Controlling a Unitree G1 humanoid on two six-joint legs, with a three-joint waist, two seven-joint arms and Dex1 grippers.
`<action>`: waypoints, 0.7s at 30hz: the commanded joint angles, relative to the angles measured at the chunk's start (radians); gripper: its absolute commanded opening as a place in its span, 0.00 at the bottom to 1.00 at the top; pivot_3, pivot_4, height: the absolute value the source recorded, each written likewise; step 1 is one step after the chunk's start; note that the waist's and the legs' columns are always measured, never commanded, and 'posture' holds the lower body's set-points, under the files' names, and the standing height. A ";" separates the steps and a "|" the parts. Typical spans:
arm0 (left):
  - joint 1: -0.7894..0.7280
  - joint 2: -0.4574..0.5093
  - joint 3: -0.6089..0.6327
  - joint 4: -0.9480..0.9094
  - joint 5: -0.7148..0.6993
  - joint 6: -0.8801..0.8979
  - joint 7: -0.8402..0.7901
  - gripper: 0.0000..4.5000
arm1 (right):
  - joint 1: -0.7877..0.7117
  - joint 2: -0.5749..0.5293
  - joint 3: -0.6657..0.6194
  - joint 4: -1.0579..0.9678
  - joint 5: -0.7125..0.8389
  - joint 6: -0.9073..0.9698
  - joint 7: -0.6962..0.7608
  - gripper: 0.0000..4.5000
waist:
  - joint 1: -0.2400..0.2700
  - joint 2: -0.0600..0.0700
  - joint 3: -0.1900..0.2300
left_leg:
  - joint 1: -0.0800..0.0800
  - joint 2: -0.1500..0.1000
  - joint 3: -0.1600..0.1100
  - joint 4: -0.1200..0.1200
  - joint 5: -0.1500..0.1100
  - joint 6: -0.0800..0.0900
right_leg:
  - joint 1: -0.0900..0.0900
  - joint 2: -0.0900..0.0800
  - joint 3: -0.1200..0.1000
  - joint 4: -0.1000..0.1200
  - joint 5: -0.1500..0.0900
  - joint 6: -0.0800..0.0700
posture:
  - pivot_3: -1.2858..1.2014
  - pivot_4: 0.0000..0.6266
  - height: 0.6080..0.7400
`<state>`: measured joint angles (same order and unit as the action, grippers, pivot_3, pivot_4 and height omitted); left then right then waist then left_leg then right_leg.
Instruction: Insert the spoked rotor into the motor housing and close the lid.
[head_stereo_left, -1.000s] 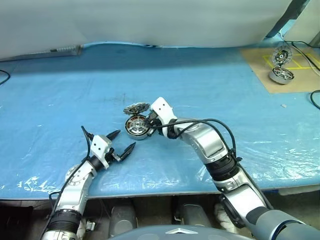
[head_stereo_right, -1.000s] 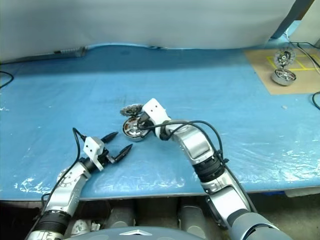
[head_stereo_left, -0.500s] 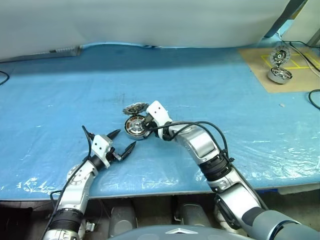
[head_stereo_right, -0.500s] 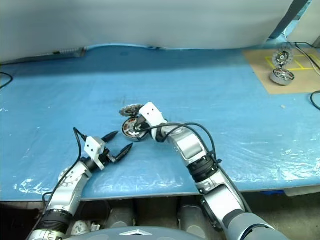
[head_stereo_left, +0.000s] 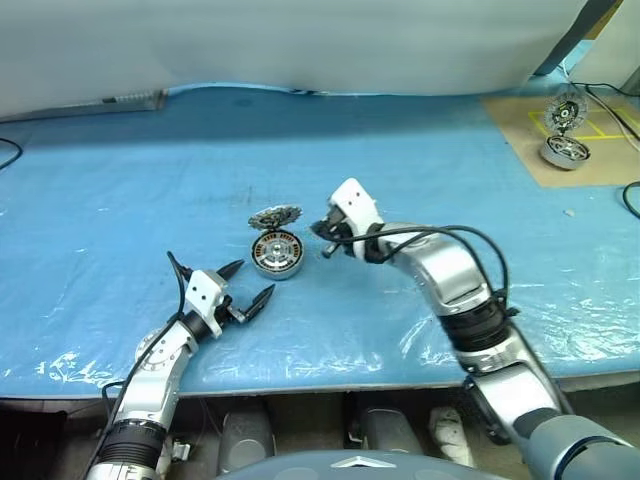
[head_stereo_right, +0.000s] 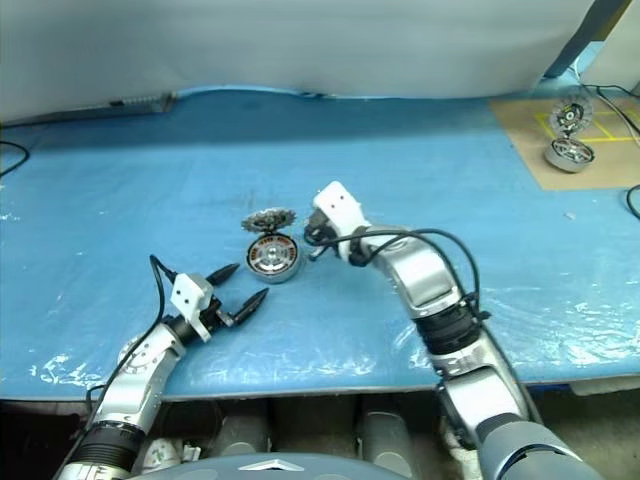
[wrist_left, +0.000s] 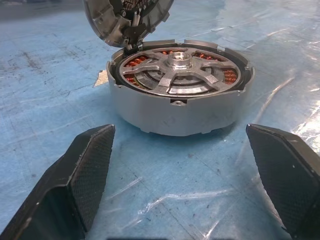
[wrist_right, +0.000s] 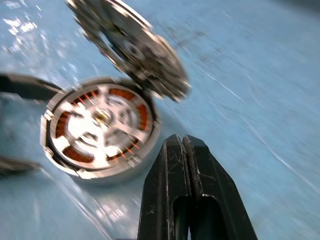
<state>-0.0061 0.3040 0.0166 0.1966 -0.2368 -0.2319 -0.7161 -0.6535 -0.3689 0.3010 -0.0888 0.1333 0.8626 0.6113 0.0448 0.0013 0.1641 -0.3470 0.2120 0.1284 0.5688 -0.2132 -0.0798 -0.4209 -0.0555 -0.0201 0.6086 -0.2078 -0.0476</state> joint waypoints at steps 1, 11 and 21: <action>-0.001 0.006 -0.001 -0.023 -0.007 0.003 -0.006 1.00 | -0.073 -0.046 0.013 0.062 -0.043 -0.060 0.031 0.00 | -0.004 0.000 0.000 | 0.000 0.000 0.000 0.000 0.000 0.000 | 0.000 0.000 0.000 0.000 0.000 0.000 | 0.52 0.24 1.00; 0.015 0.017 -0.001 -0.065 -0.013 0.022 -0.002 1.00 | -0.302 0.082 -0.037 0.575 -0.068 -0.518 0.065 0.00 | -0.006 0.000 0.000 | -0.002 0.001 0.003 0.001 0.000 0.000 | -0.003 0.000 0.000 0.002 0.000 -0.001 | 0.52 0.24 1.00; 0.020 0.014 -0.007 -0.091 -0.008 0.045 0.011 1.00 | -0.540 0.299 -0.109 1.064 -0.065 -0.740 0.173 0.00 | -0.007 0.000 0.000 | -0.002 0.008 0.010 0.002 -0.001 0.001 | -0.007 0.001 -0.001 0.006 -0.002 -0.006 | 0.52 0.24 1.00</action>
<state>0.0119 0.3165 0.0072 0.1416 -0.2403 -0.1856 -0.7107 -1.1597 -0.0825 0.2086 0.9574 0.0575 0.1567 0.7505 0.0380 0.0014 0.1642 -0.3493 0.2209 0.1386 0.5705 -0.2136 -0.0783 -0.4282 -0.0548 -0.0220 0.6154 -0.2109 -0.0546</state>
